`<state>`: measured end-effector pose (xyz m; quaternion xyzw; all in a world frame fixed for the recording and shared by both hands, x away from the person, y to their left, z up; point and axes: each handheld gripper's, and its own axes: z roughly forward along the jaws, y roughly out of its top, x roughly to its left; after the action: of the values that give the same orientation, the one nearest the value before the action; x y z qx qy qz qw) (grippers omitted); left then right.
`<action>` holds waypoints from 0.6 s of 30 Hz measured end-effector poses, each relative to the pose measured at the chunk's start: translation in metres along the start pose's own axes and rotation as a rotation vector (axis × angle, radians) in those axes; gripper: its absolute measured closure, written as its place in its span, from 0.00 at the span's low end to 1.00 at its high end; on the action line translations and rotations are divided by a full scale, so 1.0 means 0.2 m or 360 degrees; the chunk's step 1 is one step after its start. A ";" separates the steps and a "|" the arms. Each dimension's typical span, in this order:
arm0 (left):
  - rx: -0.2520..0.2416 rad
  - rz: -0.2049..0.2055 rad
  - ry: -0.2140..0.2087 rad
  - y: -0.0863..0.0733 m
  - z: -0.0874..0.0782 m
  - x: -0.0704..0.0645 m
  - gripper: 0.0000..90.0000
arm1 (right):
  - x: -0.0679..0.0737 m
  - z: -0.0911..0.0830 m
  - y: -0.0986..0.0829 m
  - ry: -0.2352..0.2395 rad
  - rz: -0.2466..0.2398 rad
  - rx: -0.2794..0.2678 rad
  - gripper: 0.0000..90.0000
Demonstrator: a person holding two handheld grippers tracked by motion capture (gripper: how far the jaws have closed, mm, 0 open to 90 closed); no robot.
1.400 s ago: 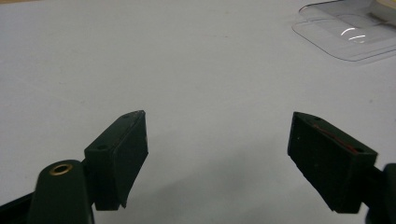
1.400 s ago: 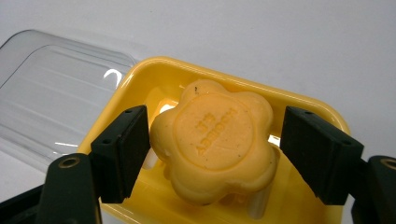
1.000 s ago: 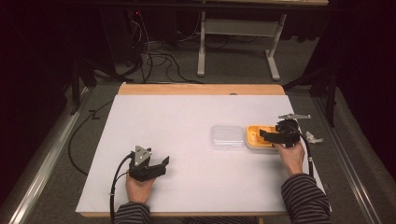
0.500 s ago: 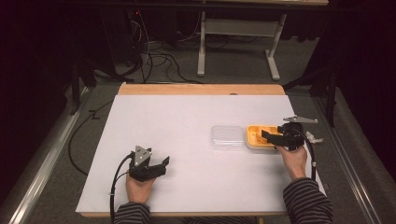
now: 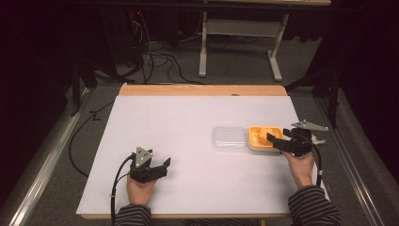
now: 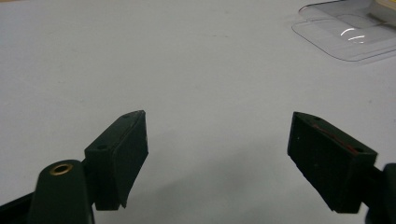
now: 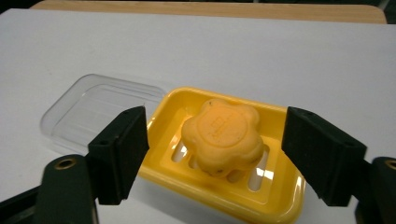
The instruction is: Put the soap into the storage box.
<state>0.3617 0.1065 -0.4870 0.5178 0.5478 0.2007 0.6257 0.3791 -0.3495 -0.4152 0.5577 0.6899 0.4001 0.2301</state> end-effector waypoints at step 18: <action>-0.0002 -0.0001 0.0005 0.00 0.00 0.00 0.23 | 0.06 -0.12 -0.06 0.0006 -0.0040 -0.0089 0.32</action>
<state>0.3618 0.1064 -0.4869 0.5169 0.5489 0.2014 0.6253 0.3503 -0.3458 -0.4103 0.5417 0.6859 0.4172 0.2492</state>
